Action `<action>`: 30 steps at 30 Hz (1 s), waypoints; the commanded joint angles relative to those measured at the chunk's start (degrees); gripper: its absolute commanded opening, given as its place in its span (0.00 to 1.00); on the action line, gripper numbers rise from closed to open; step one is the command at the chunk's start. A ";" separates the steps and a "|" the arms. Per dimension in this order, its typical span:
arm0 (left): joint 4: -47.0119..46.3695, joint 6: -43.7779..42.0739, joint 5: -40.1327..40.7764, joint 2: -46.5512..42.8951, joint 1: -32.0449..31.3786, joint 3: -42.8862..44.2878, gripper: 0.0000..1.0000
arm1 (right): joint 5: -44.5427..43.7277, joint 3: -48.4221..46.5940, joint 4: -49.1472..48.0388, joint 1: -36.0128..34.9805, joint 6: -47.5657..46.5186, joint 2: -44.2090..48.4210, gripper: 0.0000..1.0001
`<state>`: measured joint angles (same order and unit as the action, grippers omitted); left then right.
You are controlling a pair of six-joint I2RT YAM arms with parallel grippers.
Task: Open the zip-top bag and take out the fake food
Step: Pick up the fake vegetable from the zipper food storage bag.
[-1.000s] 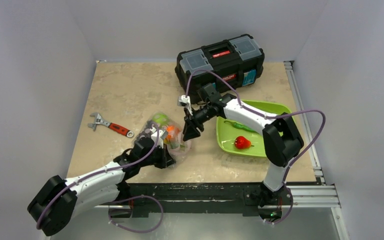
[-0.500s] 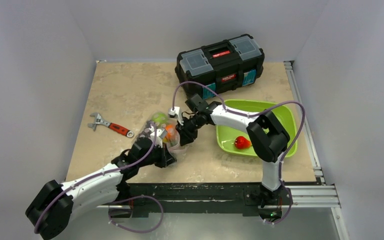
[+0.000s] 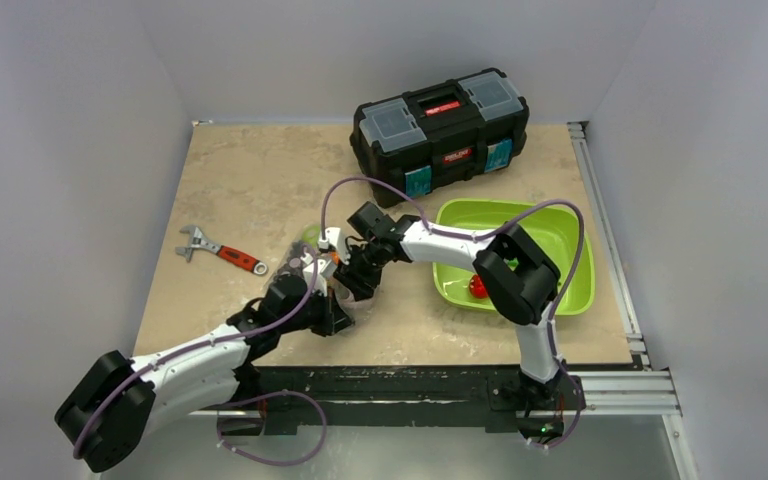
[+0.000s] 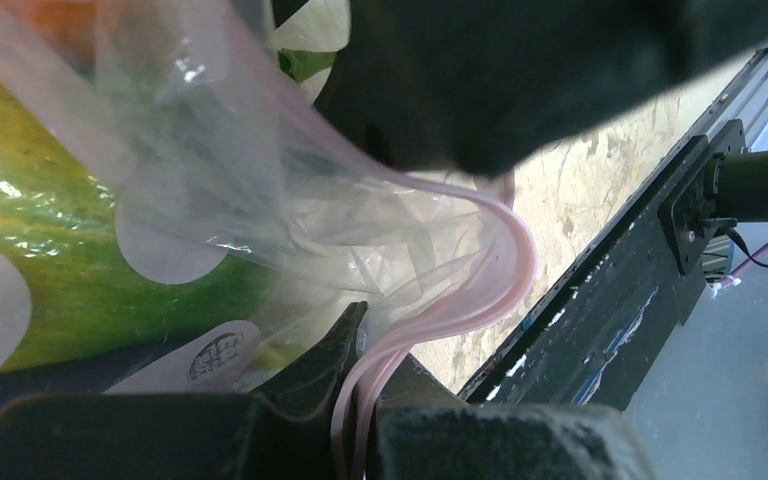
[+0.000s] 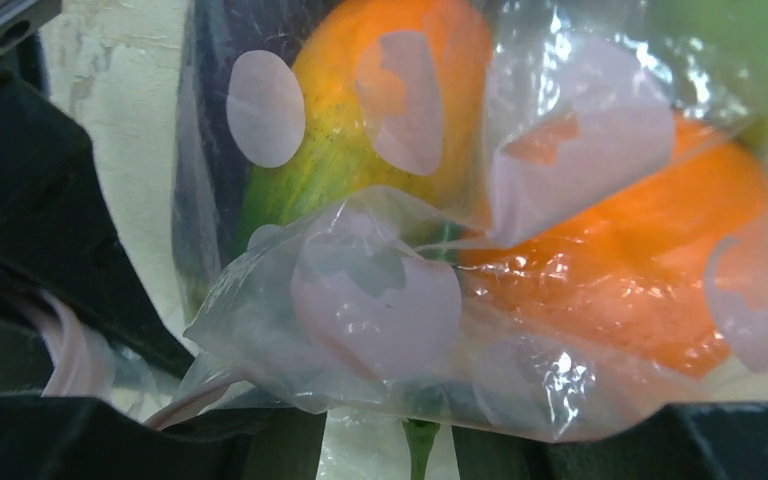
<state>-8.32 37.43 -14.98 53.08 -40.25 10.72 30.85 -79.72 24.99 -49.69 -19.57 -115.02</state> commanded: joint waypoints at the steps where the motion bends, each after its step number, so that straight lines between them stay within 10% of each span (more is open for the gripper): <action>1: -4.49 -0.07 -1.98 0.54 0.14 -0.13 0.00 | -7.46 -1.77 -2.86 -1.52 -0.90 -1.10 0.47; 7: -4.32 0.29 -1.13 -0.52 0.17 -1.11 0.00 | -7.08 -0.76 -2.84 -1.54 -0.92 -0.96 0.20; 12: -3.70 -0.45 -0.62 1.04 0.17 -0.78 0.00 | 12.98 -3.24 -0.23 -1.55 4.04 2.91 0.01; 19: -6.51 -1.19 -4.03 8.53 -0.09 1.97 0.00 | 29.28 1.06 -12.09 -0.35 23.04 4.80 0.00; 30: -1.63 -1.42 -1.72 15.99 -1.06 6.37 0.00 | 30.08 11.75 -35.33 12.32 50.83 11.04 0.00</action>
<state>-12.75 36.69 -18.85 67.83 -40.95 14.94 53.43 -66.63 2.09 -41.01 21.93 -112.25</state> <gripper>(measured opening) 0.003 0.086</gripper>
